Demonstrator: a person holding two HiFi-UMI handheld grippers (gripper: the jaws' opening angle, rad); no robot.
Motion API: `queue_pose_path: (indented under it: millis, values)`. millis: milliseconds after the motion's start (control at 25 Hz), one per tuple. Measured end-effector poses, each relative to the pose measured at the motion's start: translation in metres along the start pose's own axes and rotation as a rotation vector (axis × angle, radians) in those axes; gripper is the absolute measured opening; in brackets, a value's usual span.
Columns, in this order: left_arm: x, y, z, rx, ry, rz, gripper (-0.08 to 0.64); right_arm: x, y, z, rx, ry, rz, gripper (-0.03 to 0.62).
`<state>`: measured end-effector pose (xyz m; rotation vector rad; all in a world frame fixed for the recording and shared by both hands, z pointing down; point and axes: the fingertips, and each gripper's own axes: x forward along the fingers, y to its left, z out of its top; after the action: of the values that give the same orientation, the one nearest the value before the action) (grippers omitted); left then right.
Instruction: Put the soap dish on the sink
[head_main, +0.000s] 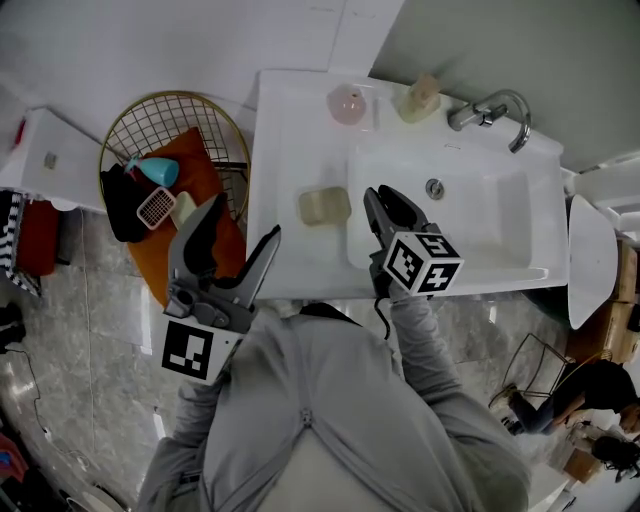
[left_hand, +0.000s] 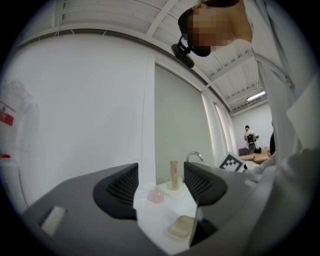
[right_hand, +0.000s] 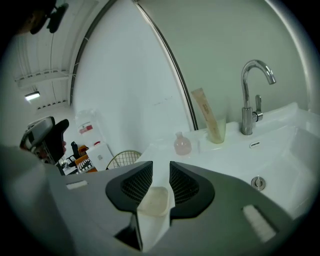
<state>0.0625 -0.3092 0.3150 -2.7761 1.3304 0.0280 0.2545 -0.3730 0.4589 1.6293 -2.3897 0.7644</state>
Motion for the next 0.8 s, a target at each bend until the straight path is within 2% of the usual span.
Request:
queue_pose_path:
  millis: [360, 520, 800]
  values:
    - [0.001, -0.007, 0.004, 0.009, -0.005, -0.057, 0.314, -0.047, 0.014, 0.03, 0.008, -0.188, -0.02, 0.087]
    - [0.001, -0.009, 0.005, 0.014, -0.009, -0.076, 0.313, -0.067, 0.024, 0.037, 0.0, -0.293, -0.004, 0.086]
    - [-0.004, -0.014, 0.005, 0.02, -0.012, -0.12, 0.313, -0.097, 0.043, 0.037, -0.055, -0.357, -0.045, 0.086]
